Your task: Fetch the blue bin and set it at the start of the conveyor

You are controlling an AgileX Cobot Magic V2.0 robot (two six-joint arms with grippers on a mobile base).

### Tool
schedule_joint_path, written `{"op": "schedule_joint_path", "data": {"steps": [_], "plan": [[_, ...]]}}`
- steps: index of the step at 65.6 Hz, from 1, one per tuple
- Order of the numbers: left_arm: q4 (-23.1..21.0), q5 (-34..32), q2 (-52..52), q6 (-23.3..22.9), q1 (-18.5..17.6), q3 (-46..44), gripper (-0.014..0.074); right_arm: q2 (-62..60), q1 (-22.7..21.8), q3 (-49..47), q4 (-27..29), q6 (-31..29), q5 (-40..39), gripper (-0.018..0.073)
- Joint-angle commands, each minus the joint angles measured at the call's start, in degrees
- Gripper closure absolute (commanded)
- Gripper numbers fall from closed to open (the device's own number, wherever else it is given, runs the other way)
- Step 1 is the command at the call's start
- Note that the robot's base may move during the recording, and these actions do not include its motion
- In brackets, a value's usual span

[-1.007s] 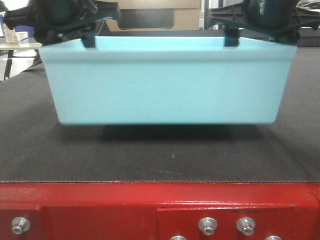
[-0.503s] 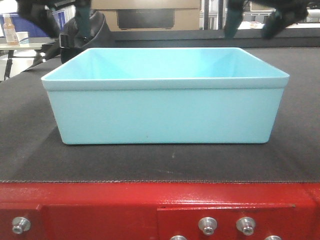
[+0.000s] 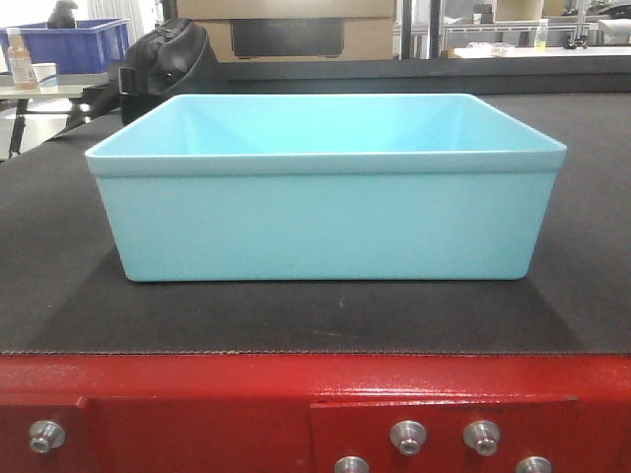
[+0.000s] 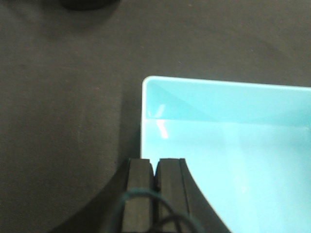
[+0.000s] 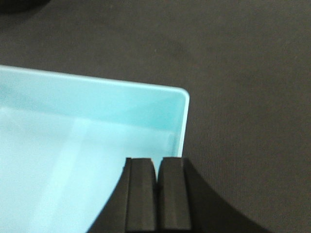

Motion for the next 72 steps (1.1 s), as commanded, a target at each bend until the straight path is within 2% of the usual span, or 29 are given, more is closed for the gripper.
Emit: {"op": "schedule_joint_path", "data": {"steps": [1, 9, 23, 40, 45, 51, 59, 67, 72], "plan": [[-0.33, -8.99, -3.75, -0.25, -0.17, 6.49, 0.0707, -3.61, -0.07, 5.03, -0.56, -0.69, -5.47, 0.0723], [-1.37, -20.25, -8.77, -0.25, -0.17, 15.82, 0.0707, -9.60, -0.07, 13.06, -0.91, -0.69, -12.22, 0.0723], [-2.20, -30.31, -17.20, -0.25, -0.17, 27.58, 0.0707, -18.14, -0.07, 23.24, -0.91, -0.69, -19.57, 0.0723], [-2.20, -31.11, -30.33, -0.25, -0.06, 35.85, 0.0707, -29.62, -0.07, 30.45, -0.91, -0.69, -20.64, 0.0725], [-2.32, -31.24, -35.12, -0.25, 1.11, 38.52, 0.0707, -32.87, -0.07, 31.67, -0.91, -0.69, -20.64, 0.0726], [-2.32, -31.33, -40.65, -0.25, 3.98, 41.66, 0.0707, -36.03, -0.07, 32.45, -0.91, -0.69, -19.49, 0.0726], [-2.32, -28.78, -49.37, -0.25, 9.91, 44.73, 0.0707, -37.93, -1.80, 32.45, -1.24, -0.69, -14.42, 0.0726], [-2.20, -24.61, -56.99, -0.25, 14.25, 46.12, 0.0707, -38.52, -4.90, 32.19, -1.43, -0.69, -15.96, 0.0726], [-1.76, -22.04, -61.10, -0.25, 15.25, 46.25, 0.0707, -38.52, -7.00, 32.06, -2.54, -0.69, -16.74, 0.0726]]}}
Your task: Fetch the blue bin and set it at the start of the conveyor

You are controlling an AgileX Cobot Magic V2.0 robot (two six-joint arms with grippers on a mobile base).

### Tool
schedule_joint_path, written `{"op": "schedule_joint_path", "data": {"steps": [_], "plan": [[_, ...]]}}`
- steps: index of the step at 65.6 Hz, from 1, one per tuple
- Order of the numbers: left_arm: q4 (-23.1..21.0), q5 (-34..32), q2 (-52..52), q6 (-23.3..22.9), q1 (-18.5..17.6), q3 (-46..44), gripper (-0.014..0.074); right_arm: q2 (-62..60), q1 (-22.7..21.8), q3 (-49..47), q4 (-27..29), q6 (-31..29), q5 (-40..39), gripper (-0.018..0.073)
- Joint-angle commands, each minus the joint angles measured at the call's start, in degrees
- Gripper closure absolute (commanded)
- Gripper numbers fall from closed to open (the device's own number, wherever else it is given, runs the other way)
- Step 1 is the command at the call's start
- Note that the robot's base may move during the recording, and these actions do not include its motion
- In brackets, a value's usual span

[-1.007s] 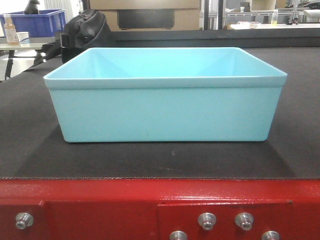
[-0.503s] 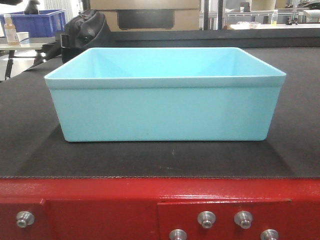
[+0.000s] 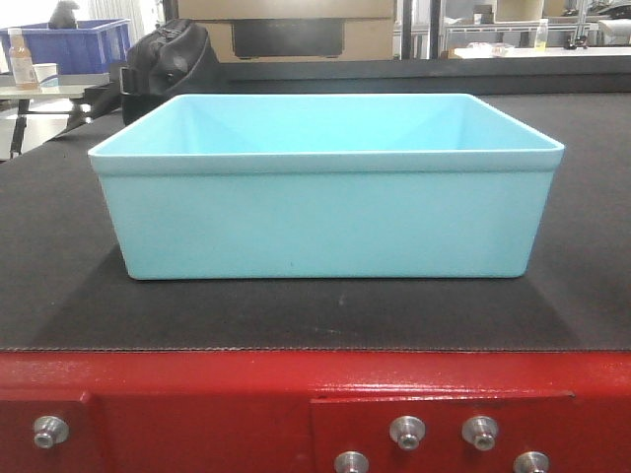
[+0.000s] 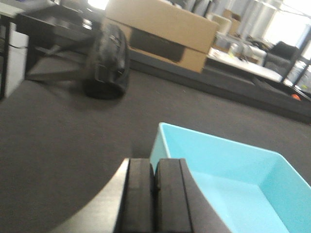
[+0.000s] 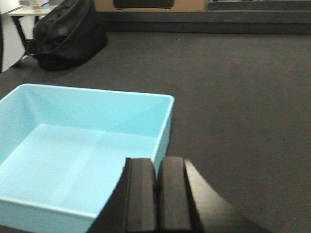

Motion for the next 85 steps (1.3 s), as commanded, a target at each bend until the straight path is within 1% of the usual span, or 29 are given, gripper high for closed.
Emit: {"op": "schedule_joint_path", "data": {"steps": [1, 6, 10, 14, 18, 26, 37, 49, 62, 65, 70, 85], "plan": [[0.45, 2.99, -4.73, -0.14, 1.32, 0.36, 0.0707, -0.60, -2.37, -0.24, -1.52, -0.56, -1.27, 0.0726], [0.86, 4.10, -8.36, -0.14, 1.32, 0.36, 0.0707, -0.70, -3.79, -0.24, -1.11, -0.56, -0.38, 0.0726], [1.02, 4.10, -10.45, -0.14, 1.32, 0.36, 0.0707, -1.63, -3.91, -0.24, -1.12, -0.56, -0.65, 0.0726], [2.29, 4.10, -12.38, -0.14, 1.32, 0.36, 0.0707, -3.13, -3.91, -0.24, -1.12, -0.56, -1.72, 0.0726], [2.24, 4.10, -13.93, -0.14, 1.32, 0.36, 0.0707, -5.20, -3.91, -0.24, -1.12, -0.56, -2.14, 0.0726], [2.24, 4.10, -16.01, -0.14, 1.32, 0.36, 0.0707, -9.85, -3.91, -0.24, -1.12, -0.56, 0.77, 0.0726], [2.24, 4.10, -16.23, -0.14, 1.32, 0.36, 0.0707, -17.75, -3.91, -0.24, -1.12, -0.56, 6.29, 0.0726], [2.24, 4.10, -16.23, -0.14, 1.32, 0.36, 0.0707, -22.81, -3.91, -0.24, -1.12, -0.56, 6.40, 0.0726], [2.24, 4.10, -16.23, -0.14, 1.32, 0.36, 0.0707, -23.69, -3.91, -0.24, -1.12, -0.56, 6.40, 0.0726], [2.24, 4.10, -16.23, -0.14, 1.32, 0.36, 0.0707, -23.70, -4.07, -0.24, -1.12, 0.25, 6.23, 0.0726], [2.24, 4.10, -16.23, -0.14, 1.32, 0.36, 0.0707, -23.70, -4.08, -0.24, -1.91, 0.25, 6.42, 0.0726], [2.24, 4.10, -16.23, -0.14, 1.32, 0.36, 0.0707, -23.78, -4.08, -0.24, -2.01, 0.25, 4.73, 0.0726]]}}
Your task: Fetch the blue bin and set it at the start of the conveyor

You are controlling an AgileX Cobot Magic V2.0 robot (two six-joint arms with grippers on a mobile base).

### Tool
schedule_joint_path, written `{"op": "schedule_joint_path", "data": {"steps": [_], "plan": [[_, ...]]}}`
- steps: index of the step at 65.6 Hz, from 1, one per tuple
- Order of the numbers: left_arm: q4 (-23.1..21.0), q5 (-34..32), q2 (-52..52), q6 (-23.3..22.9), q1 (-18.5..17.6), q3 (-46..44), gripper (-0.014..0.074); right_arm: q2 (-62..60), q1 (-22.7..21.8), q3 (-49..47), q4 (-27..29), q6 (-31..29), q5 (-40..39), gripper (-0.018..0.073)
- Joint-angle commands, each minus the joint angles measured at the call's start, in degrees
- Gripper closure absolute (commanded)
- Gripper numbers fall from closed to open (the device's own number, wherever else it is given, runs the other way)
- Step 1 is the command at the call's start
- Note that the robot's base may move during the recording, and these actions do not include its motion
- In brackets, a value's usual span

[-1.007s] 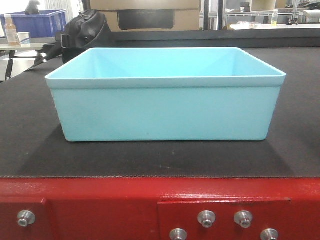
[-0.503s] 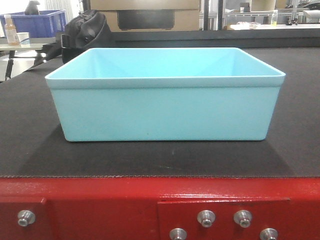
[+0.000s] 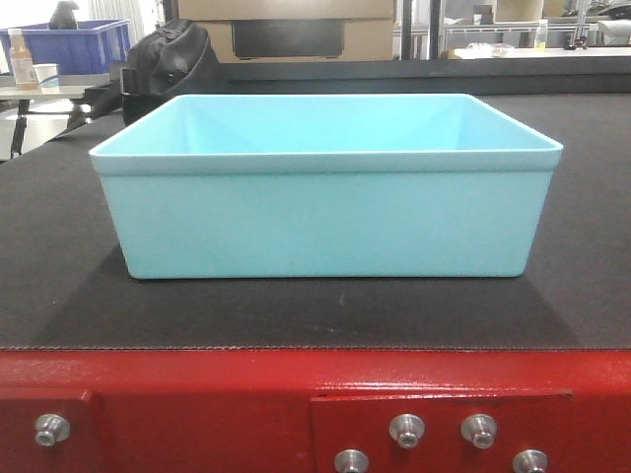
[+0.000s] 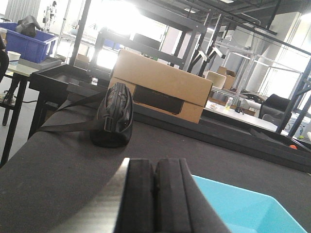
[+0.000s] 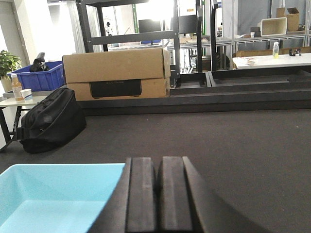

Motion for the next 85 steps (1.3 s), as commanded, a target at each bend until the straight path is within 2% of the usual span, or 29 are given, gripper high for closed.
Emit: {"op": "schedule_joint_path", "data": {"steps": [1, 6, 10, 14, 19, 27, 35, 40, 49, 66, 76, 80, 85], "plan": [[0.32, -1.05, -0.32, -0.14, 0.25, 0.10, 0.0707, -0.37, -0.45, -0.24, -0.85, 0.14, -2.54, 0.0726], [0.32, -1.05, -0.32, -0.14, 0.25, 0.10, 0.0707, -0.67, -0.55, 0.45, -0.74, -1.21, -3.98, 0.0726], [0.32, -1.05, -0.32, -0.14, 0.25, 0.10, 0.0707, -1.65, -1.04, 1.53, 1.23, -8.08, -5.01, 0.0726], [0.32, -1.05, -0.32, -0.14, 0.25, 0.10, 0.0707, -3.06, -2.42, 3.04, 6.67, -16.68, -5.40, 0.0726], [0.32, -1.05, -0.32, -0.14, 0.25, 0.10, 0.0707, -4.93, -5.33, 5.21, 11.69, -22.22, -5.50, 0.0726], [0.32, -1.05, -0.32, -0.14, 0.25, 0.10, 0.0707, -7.69, -10.95, 10.51, 15.75, -22.64, -7.62, 0.0726], [0.32, -1.05, -0.32, -0.14, 0.25, 0.10, 0.0707, -10.53, -13.49, 18.07, 18.77, -23.92, -16.50, 0.0726], [0.32, -1.05, -0.32, -0.14, 0.25, 0.10, 0.0707, -12.86, -13.48, 22.27, 18.77, -23.92, -19.38, 0.0726], [0.32, -1.05, -0.32, -0.14, 0.25, 0.10, 0.0707, -16.00, -13.48, 26.48, 18.77, -23.92, -15.39, 0.0726], [0.32, -1.05, -0.32, -0.14, 0.25, 0.10, 0.0707, -16.90, -13.48, 31.79, 18.77, -23.69, -15.99, 0.0726], [0.32, -1.15, -0.31, -0.14, 0.25, 0.10, 0.0707, -16.90, -13.48, 35.26, 18.77, -22.22, -23.90, 0.0726], [0.32, -1.15, -0.31, -0.14, 0.25, 0.10, 0.0707, -16.90, -13.48, 35.26, 18.77, -22.22, -20.03, 0.0726], [0.32, -1.15, -0.31, -0.14, 0.25, 0.10, 0.0707, -16.90, -13.48, 35.26, 18.77, -22.22, -20.10, 0.0726]]}}
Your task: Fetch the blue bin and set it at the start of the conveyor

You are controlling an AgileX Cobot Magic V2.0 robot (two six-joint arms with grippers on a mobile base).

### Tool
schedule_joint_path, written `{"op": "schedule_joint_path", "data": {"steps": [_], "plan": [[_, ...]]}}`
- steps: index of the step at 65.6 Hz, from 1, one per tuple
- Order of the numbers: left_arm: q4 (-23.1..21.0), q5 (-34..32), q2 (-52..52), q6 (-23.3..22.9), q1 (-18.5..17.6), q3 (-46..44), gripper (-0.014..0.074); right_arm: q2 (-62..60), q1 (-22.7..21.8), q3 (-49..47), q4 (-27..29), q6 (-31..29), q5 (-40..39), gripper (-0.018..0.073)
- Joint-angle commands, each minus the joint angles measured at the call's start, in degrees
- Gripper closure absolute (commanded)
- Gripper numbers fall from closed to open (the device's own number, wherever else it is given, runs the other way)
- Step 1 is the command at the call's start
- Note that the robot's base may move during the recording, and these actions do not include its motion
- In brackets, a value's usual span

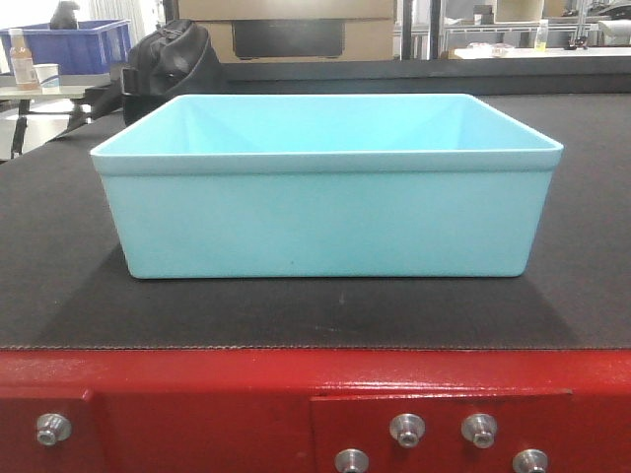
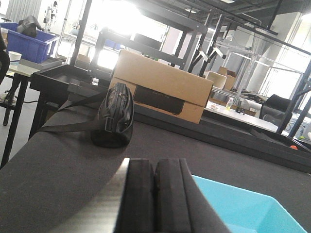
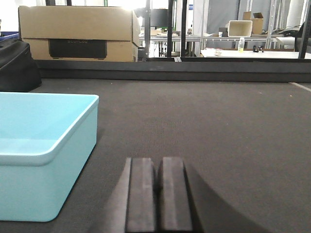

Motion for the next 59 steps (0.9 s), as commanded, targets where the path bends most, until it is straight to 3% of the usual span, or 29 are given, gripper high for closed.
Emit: {"op": "schedule_joint_path", "data": {"steps": [1, 59], "plan": [[0.32, -1.15, -0.31, -0.14, 0.25, 0.10, 0.0707, -0.20, -0.36, 0.14, 0.17, 0.00, -1.06, 0.0726], [0.32, -1.26, -0.31, -0.14, 0.25, 0.10, 0.0707, -0.20, -0.36, 0.14, 0.17, 0.00, -1.06, 0.0726]]}}
